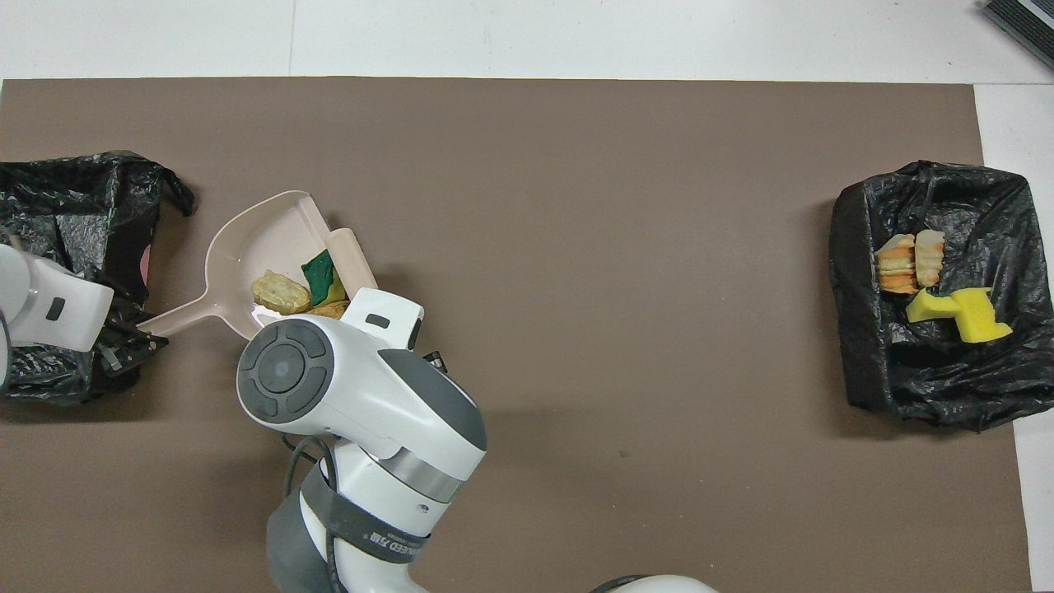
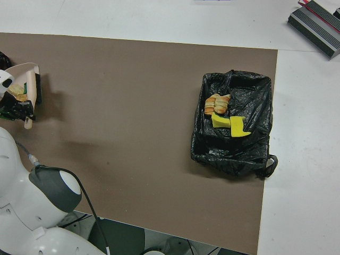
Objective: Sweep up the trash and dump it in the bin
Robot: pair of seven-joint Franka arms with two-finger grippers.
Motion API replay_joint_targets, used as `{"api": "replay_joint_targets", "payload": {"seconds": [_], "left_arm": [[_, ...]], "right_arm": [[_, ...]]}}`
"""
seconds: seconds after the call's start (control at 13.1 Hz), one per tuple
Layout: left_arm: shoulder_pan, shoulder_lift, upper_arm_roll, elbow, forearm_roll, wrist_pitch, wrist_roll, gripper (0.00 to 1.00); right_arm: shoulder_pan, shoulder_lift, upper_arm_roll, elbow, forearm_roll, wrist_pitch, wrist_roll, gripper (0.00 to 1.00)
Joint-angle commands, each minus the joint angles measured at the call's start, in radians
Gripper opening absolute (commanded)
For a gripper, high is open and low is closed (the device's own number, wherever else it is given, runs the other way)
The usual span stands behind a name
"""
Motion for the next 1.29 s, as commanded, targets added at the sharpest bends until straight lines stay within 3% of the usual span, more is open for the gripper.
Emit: {"api": "replay_joint_targets", "payload": {"seconds": [0.0,0.76,0.99,1.22], "left_arm": [[0.048,-0.039,-0.005,0.007,-0.043,-0.048,0.013,0.00],[0.077,-0.054,-0.002,0.010,-0.101,-0.080,0.041,0.00],[0.099,-0.060,-0.002,0.013,-0.120,-0.102,0.062,0.00],[0.122,-0.074,0.001,0.013,-0.121,-0.125,0.093,0.00]], "right_arm": [[-0.005,-0.030,0.005,-0.043,-0.043,0.054,-0.062,0.00],[-0.020,-0.032,0.004,-0.080,-0.077,0.145,-0.294,0.00],[-0.063,-0.027,0.005,-0.096,-0.077,0.194,-0.442,0.00],[-0.095,-0.024,0.005,-0.096,-0.077,0.191,-0.477,0.00]]}}
